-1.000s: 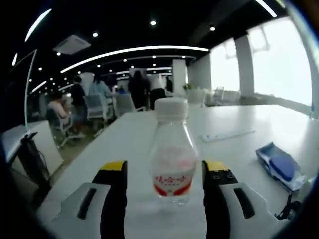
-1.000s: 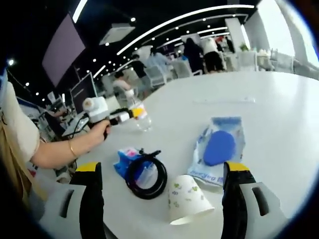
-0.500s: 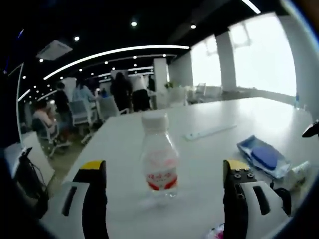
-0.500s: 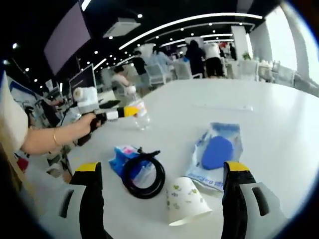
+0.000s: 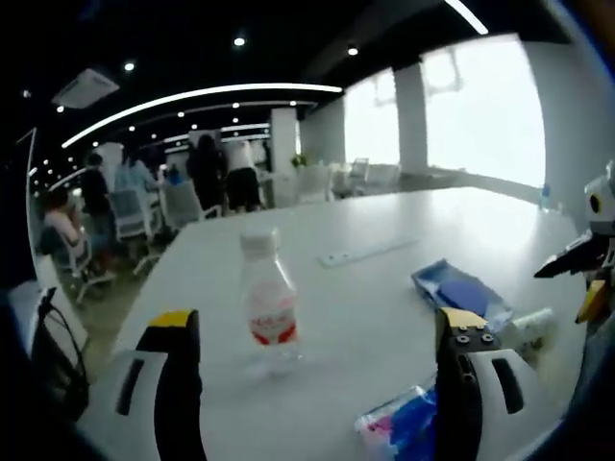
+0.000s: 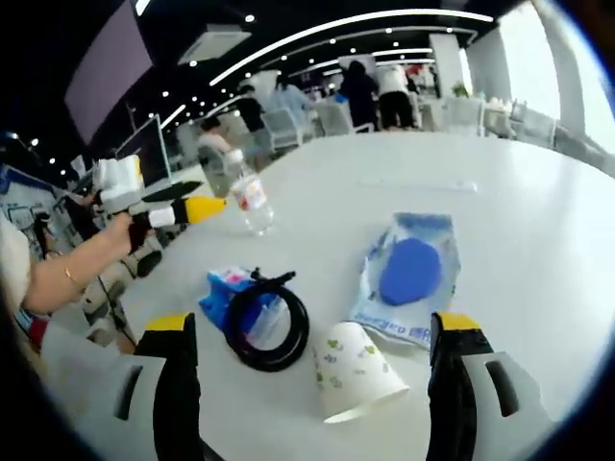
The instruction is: Arrange the tabletop items into an orderly group along one side of the table until the central work area is clear of visible clutter.
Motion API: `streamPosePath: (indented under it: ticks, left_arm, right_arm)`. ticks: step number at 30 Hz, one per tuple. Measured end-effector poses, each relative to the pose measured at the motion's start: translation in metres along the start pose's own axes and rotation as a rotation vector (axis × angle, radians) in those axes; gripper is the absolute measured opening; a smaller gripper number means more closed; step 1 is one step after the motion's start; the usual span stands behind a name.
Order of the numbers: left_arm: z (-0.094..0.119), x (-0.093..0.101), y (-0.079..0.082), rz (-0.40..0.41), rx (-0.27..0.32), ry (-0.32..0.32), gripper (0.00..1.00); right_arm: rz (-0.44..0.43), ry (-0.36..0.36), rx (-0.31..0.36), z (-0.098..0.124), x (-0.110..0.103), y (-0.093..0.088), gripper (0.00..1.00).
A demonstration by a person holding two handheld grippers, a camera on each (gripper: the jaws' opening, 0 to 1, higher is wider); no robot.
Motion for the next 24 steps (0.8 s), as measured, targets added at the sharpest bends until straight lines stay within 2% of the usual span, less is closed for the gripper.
streamPosePath:
  ticks: [4, 6, 7, 10, 15, 19, 24]
  left_arm:
    - [0.011, 0.007, 0.003, -0.052, 0.007, -0.009, 0.99]
    - [0.017, 0.010, 0.004, -0.054, 0.011, -0.023, 0.99]
    - [0.019, 0.011, 0.004, -0.042, 0.014, -0.033, 0.99]
    - [0.026, 0.016, 0.004, -0.009, 0.016, -0.055, 0.99]
    - [0.035, 0.030, 0.008, -0.006, 0.023, -0.103, 0.99]
    - [0.039, 0.037, 0.011, -0.022, 0.007, -0.136, 0.99]
    - [0.044, 0.048, 0.011, -0.018, -0.001, -0.182, 0.99]
  right_arm:
    - [-0.038, 0.003, -0.052, -0.002, 0.001, -0.007, 0.99]
    - [-0.062, -0.005, -0.084, -0.002, 0.002, -0.011, 0.99]
    - [-0.068, -0.003, -0.084, -0.001, 0.002, -0.011, 0.99]
    - [-0.171, 0.016, -0.044, 0.004, 0.006, -0.009, 0.97]
    - [-0.196, -0.020, -0.072, 0.008, 0.013, -0.016, 0.96]
    - [-0.231, -0.012, -0.130, 0.008, 0.013, -0.024, 0.91]
    - [-0.242, -0.005, -0.151, 0.007, 0.012, -0.026, 0.88]
Point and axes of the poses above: the point that each gripper's makers call its tool centre point, and the gripper's own axes: z roughly backward along the fingers, x roughly to its right, y roughly out of its top, the point moved 9 cm from there along z, roughly backward along the fingers, and after that the axes turned 7 degrees about -x, right-handed, at the moved point
